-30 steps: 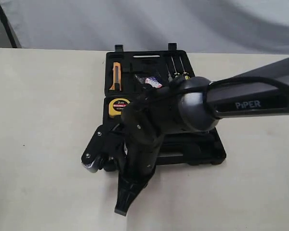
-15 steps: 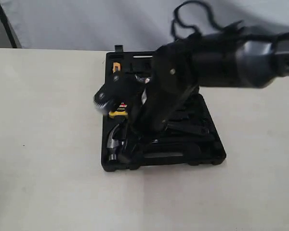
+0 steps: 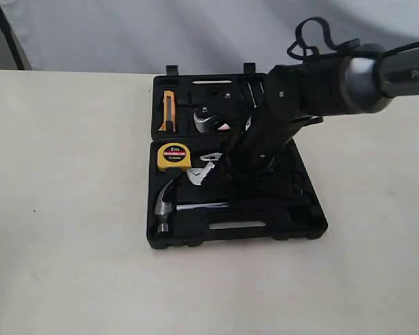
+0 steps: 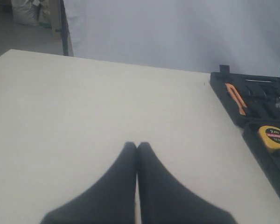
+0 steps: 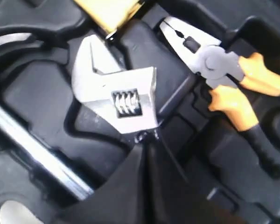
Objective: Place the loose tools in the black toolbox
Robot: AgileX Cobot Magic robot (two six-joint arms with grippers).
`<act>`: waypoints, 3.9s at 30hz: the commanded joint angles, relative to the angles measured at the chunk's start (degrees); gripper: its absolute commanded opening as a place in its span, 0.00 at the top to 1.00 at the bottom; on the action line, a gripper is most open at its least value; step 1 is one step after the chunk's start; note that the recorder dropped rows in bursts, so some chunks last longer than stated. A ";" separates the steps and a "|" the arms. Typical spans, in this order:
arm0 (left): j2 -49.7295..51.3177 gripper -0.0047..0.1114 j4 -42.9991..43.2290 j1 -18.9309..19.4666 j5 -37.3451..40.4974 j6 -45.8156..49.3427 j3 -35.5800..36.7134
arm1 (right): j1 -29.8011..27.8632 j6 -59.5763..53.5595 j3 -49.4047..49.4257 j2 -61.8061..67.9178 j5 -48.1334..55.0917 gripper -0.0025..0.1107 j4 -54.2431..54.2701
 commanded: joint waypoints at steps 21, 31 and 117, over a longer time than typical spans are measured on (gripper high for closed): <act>-0.46 0.95 -0.78 0.19 -0.97 -0.59 0.53 | 12.43 -0.11 -2.10 8.16 9.48 0.98 2.03; -0.46 0.95 -0.78 0.19 -0.97 -0.59 0.53 | 8.00 1.61 -8.33 1.04 8.66 0.97 3.37; -0.46 0.95 -0.78 0.19 -0.97 -0.59 0.53 | 14.60 16.68 2.09 0.47 -6.97 0.98 -41.21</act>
